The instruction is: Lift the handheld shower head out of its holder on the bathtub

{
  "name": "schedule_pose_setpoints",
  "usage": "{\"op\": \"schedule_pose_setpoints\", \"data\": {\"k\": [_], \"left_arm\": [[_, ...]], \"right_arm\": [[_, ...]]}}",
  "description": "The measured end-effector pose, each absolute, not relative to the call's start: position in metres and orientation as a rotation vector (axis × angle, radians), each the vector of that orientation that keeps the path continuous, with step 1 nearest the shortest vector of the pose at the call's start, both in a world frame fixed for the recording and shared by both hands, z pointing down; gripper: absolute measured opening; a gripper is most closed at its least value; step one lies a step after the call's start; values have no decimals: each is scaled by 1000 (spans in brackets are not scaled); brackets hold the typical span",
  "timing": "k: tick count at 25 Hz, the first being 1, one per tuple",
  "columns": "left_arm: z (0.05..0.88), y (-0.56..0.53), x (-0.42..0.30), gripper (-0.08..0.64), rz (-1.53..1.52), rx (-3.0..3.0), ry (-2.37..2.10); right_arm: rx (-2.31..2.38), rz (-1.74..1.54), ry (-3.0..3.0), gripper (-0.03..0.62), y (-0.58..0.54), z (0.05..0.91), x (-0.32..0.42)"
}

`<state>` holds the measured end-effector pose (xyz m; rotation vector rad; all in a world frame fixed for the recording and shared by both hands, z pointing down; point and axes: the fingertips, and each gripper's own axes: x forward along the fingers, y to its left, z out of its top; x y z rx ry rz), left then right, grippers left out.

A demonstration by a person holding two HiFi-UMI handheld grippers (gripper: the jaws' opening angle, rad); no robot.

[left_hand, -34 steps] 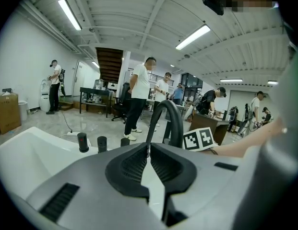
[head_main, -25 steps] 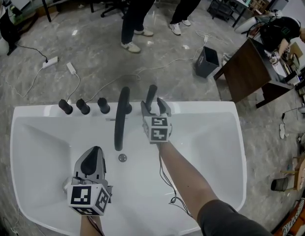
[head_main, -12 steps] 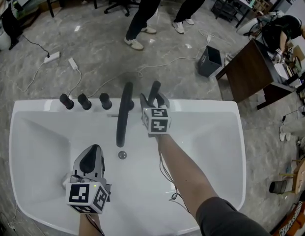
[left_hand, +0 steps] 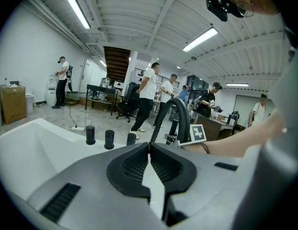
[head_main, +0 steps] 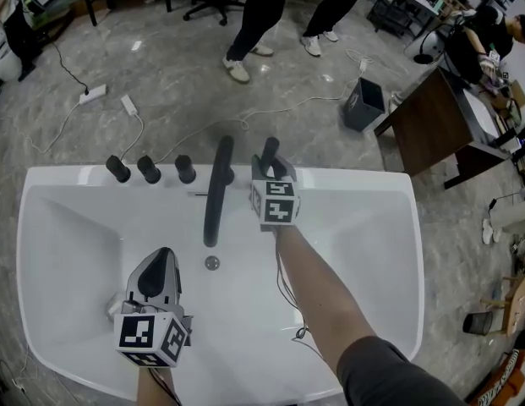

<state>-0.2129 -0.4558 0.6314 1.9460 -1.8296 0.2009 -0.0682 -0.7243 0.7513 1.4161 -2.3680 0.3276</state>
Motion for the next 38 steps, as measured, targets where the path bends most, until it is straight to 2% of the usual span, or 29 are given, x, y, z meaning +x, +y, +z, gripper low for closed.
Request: {"op": "schedule_pose_setpoints", "data": {"k": [8,17,28,38], "left_arm": [[623,-441,-213,18,240,1949,-1815],[563,-424,-203,18,172,1993,-1819],[503,-371,-182,18,109,2064,-1775],[464,-315,-170,18,113,2166,-1734]], "right_arm": [[1449,339,-2371,138,-711,720,-55],[1450,251,-2434,138,-682,635,-43],[1411,128,-2485,138,-598,544,-31],[1384,106,-2494,138,-503,497,-22]]}}
